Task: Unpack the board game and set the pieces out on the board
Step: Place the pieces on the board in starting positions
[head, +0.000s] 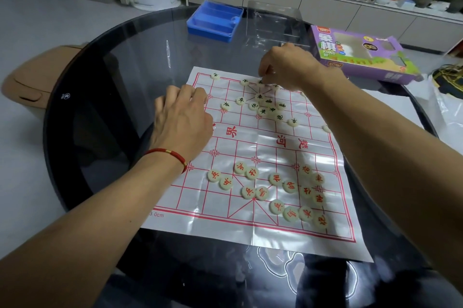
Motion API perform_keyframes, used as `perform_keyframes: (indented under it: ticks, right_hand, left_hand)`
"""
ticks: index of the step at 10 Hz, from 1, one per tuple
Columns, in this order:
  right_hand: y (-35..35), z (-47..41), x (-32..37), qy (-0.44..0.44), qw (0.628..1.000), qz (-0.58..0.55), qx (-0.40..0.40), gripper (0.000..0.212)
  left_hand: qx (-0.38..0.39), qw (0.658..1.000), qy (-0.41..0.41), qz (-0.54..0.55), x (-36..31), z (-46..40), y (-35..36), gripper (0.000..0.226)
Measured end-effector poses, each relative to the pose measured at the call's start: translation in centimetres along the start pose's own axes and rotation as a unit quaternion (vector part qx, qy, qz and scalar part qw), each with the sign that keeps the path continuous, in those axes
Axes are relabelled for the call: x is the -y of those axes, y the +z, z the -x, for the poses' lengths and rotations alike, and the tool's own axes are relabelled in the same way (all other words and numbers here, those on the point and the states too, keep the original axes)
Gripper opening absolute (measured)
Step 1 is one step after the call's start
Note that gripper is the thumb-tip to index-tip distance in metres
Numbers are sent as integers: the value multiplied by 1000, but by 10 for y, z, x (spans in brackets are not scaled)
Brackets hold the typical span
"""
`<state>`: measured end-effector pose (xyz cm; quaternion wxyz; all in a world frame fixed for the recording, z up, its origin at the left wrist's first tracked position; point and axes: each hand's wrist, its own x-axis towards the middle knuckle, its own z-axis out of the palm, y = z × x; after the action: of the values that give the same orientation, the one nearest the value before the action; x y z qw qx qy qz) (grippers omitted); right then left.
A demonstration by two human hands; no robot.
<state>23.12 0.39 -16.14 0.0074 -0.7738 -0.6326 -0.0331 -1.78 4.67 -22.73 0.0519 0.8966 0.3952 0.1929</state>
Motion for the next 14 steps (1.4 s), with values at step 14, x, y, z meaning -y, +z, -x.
perform_keyframes:
  ticks: [14]
  right_hand:
    - [9, -12, 26, -16, 1000, -3, 12, 21]
  left_hand:
    - [-8, 986, -73, 148, 10, -6, 0, 24]
